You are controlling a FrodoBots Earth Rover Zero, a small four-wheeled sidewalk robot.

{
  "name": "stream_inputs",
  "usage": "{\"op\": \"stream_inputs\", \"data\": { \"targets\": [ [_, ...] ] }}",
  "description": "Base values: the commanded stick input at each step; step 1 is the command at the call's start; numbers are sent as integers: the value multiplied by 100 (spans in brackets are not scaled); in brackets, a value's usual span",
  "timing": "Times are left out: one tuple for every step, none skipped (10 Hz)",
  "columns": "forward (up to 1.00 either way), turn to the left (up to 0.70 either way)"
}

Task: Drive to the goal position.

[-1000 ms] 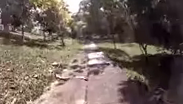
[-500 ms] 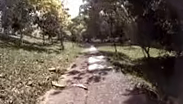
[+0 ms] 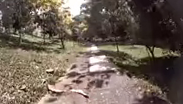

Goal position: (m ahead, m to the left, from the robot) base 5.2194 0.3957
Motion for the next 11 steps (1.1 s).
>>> {"op": "stream_inputs", "data": {
  "targets": [
    [45,0],
    [45,0],
    [45,0],
    [45,0],
    [45,0],
    [45,0],
    [45,0],
    [45,0],
    [45,0],
    [45,0],
    [45,0]
  ]
}}
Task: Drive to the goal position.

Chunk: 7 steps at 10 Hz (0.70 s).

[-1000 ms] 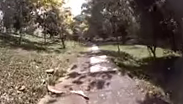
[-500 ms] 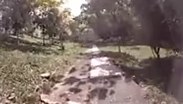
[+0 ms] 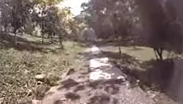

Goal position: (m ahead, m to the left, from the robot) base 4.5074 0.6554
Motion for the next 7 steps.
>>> {"op": "stream_inputs", "data": {
  "targets": [
    [45,0],
    [45,0],
    [45,16],
    [45,25],
    [45,27],
    [45,27],
    [45,27]
  ]
}}
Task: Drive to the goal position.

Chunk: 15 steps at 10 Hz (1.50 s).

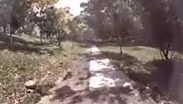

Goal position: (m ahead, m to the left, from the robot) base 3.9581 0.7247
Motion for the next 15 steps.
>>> {"op": "stream_inputs", "data": {
  "targets": [
    [45,27],
    [45,12],
    [45,0],
    [45,0],
    [45,0],
    [45,0],
    [45,0],
    [45,0],
    [45,0],
    [45,0],
    [45,0],
    [45,0],
    [45,0],
    [45,0],
    [45,0]
  ]
}}
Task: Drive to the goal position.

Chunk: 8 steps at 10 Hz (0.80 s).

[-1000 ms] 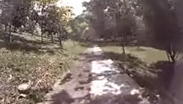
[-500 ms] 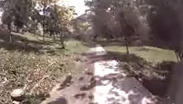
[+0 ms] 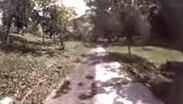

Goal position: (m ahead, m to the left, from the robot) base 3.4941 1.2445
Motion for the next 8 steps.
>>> {"op": "stream_inputs", "data": {
  "targets": [
    [45,0],
    [45,0],
    [45,0],
    [45,0],
    [45,0],
    [45,0],
    [45,0],
    [45,0]
  ]
}}
